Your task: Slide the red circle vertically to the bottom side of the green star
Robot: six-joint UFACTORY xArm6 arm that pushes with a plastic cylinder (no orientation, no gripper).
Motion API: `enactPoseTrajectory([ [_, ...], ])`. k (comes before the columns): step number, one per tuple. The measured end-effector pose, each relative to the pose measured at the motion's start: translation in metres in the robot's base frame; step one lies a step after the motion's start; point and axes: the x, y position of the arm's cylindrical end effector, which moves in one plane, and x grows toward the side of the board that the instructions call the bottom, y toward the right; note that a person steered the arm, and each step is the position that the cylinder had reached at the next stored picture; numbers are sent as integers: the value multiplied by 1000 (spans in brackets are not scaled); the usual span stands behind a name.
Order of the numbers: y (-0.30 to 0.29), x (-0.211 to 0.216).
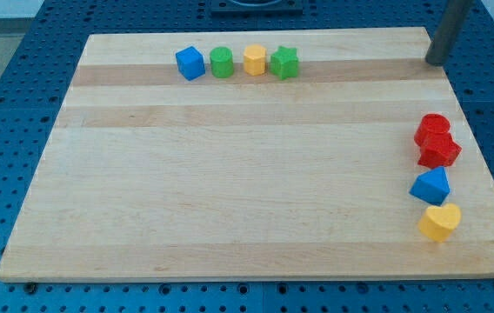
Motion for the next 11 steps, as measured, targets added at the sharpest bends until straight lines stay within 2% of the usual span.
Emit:
enactPoseTrajectory([
  [1, 18, 80],
  [2, 18, 84],
  [3, 19, 147],
  [4, 19, 147],
  [5, -15, 147],
  [8, -158, 147],
  [11, -259, 146],
])
